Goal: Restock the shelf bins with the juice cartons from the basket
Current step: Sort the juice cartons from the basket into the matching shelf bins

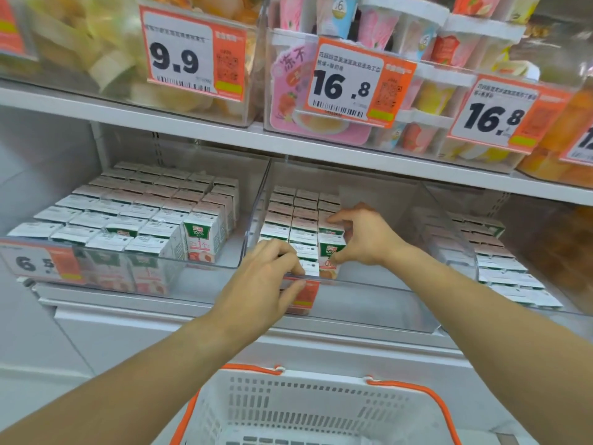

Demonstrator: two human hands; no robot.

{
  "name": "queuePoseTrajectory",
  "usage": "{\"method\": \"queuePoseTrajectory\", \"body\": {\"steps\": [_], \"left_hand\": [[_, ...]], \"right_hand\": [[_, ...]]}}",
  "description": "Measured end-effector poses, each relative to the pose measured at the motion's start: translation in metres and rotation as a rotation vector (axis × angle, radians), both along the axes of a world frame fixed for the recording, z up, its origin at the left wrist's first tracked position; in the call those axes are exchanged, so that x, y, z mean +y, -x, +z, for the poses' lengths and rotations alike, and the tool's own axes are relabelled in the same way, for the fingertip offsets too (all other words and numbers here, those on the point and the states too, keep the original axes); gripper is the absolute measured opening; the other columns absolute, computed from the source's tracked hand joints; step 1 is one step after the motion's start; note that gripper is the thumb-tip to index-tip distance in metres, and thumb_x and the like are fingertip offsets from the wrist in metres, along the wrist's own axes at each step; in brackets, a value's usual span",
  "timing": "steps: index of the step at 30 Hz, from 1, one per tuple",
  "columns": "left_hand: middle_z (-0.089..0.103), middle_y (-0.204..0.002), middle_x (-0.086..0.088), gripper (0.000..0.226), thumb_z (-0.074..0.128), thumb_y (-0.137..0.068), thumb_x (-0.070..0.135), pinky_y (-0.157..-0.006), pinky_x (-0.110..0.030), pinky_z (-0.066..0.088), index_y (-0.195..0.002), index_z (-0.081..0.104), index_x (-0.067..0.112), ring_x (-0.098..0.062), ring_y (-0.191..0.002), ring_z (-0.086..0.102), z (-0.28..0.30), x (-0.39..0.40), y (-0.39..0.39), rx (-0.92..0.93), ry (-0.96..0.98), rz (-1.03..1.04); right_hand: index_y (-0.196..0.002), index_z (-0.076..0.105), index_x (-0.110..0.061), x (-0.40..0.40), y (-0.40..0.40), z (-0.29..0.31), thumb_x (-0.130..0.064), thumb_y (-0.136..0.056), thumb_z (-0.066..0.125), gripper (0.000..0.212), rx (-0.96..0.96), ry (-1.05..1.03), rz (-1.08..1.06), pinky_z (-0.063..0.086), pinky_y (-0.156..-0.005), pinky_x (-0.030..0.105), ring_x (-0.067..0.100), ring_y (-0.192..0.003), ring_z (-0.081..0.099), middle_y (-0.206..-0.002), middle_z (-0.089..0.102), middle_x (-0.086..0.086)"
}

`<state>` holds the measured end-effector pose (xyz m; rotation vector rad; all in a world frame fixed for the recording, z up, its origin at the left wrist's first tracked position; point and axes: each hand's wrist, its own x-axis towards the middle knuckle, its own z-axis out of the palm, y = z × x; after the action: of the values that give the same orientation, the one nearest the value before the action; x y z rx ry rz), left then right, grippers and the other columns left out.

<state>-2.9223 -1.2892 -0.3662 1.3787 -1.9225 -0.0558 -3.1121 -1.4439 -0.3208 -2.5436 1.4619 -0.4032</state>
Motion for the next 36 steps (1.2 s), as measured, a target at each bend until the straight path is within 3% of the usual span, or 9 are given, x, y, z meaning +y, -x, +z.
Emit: {"method": "queuePoseTrajectory", "body": {"steps": [3, 10, 14, 18, 23, 26, 29, 33, 36], "left_hand": [[0.056, -0.104, 0.005, 0.01, 0.073, -0.086, 0.022, -0.089, -0.03, 0.042, -0.092, 0.065, 0.019, -0.018, -0.105, 0.052, 0.001, -0.001, 0.001, -0.024, 0.003, 0.008], [0.056, -0.109, 0.005, 0.016, 0.069, -0.089, 0.026, -0.094, -0.034, 0.044, -0.102, 0.064, 0.019, -0.016, -0.107, 0.05, 0.006, 0.009, 0.007, -0.066, -0.03, 0.059], [0.057, -0.103, 0.004, 0.018, 0.062, -0.089, 0.031, -0.091, -0.034, 0.043, -0.101, 0.062, 0.018, -0.018, -0.102, 0.051, 0.017, 0.018, 0.017, -0.088, 0.113, 0.041], [0.055, -0.082, 0.007, 0.004, 0.062, -0.088, 0.017, -0.075, -0.025, 0.04, -0.086, 0.062, 0.014, -0.013, -0.08, 0.049, 0.026, 0.033, 0.054, -0.023, 0.178, -0.098], [0.057, -0.071, 0.012, 0.007, 0.065, -0.084, 0.018, -0.067, -0.027, 0.046, -0.08, 0.061, 0.022, -0.005, -0.066, 0.051, -0.019, 0.04, 0.102, -0.041, -0.224, -0.223], [0.059, -0.067, 0.014, 0.007, 0.065, -0.083, 0.017, -0.066, -0.027, 0.048, -0.078, 0.064, 0.022, -0.004, -0.063, 0.053, -0.067, 0.041, 0.127, -0.045, -0.463, -0.212], [0.06, -0.067, 0.012, 0.007, 0.066, -0.084, 0.014, -0.067, -0.027, 0.05, -0.08, 0.066, 0.019, -0.006, -0.062, 0.055, -0.128, 0.051, 0.146, 0.114, -0.681, -0.152], [0.063, -0.081, 0.001, 0.002, 0.066, -0.09, 0.016, -0.075, -0.032, 0.053, -0.089, 0.065, 0.018, -0.017, -0.076, 0.062, -0.215, 0.08, 0.167, 0.221, -0.928, -0.096], [0.06, -0.092, 0.001, 0.013, 0.065, -0.093, 0.023, -0.069, -0.029, 0.052, -0.105, 0.062, 0.018, -0.016, -0.075, 0.059, -0.267, 0.1, 0.179, 0.281, -1.108, -0.032]], "right_hand": [[-0.13, 0.063, -0.021, 0.007, 0.001, -0.004, -0.025, -0.056, 0.091, 0.079, -0.009, 0.004, -0.012, 0.044, -0.082, 0.02, 0.015, -0.092, 0.052, -0.115, 0.053, 0.005], [-0.142, 0.051, -0.017, 0.02, 0.012, 0.003, -0.032, -0.08, 0.079, 0.07, 0.005, -0.152, 0.035, 0.042, -0.109, 0.032, 0.021, -0.129, 0.052, -0.141, 0.057, 0.003], [-0.115, 0.068, -0.018, 0.059, 0.035, 0.012, -0.019, -0.085, 0.069, 0.03, -0.227, 0.088, -0.004, 0.054, -0.086, 0.034, 0.017, -0.087, 0.066, -0.107, 0.069, 0.002], [-0.088, 0.071, -0.015, 0.116, 0.07, 0.014, -0.005, -0.081, 0.066, 0.013, -0.415, 0.224, 0.108, 0.044, -0.066, 0.012, 0.011, -0.064, 0.06, -0.077, 0.067, -0.002], [-0.083, 0.07, -0.012, 0.162, 0.12, -0.03, -0.002, -0.076, 0.066, 0.013, -0.359, 0.088, 0.215, 0.039, -0.06, 0.007, 0.012, -0.058, 0.058, -0.07, 0.064, 0.0], [-0.083, 0.071, -0.017, 0.174, 0.154, -0.091, -0.006, -0.075, 0.069, 0.014, -0.215, -0.098, 0.117, 0.046, -0.063, 0.014, 0.007, -0.058, 0.057, -0.068, 0.062, -0.011], [-0.085, 0.071, -0.018, 0.183, 0.178, -0.159, -0.007, -0.078, 0.068, 0.013, -0.119, -0.27, -0.029, 0.048, -0.068, 0.022, 0.001, -0.058, 0.054, -0.069, 0.059, -0.016], [-0.101, 0.065, -0.018, 0.201, 0.192, -0.245, -0.014, -0.088, 0.066, 0.014, 0.042, -0.664, -0.231, 0.05, -0.083, 0.029, 0.017, -0.09, 0.061, -0.097, 0.064, 0.001], [-0.144, 0.041, -0.029, 0.221, 0.198, -0.301, -0.027, -0.086, 0.067, 0.064, 0.324, -0.798, -0.266, 0.049, -0.094, 0.034, 0.029, -0.113, 0.057, -0.124, 0.057, 0.01]]}}
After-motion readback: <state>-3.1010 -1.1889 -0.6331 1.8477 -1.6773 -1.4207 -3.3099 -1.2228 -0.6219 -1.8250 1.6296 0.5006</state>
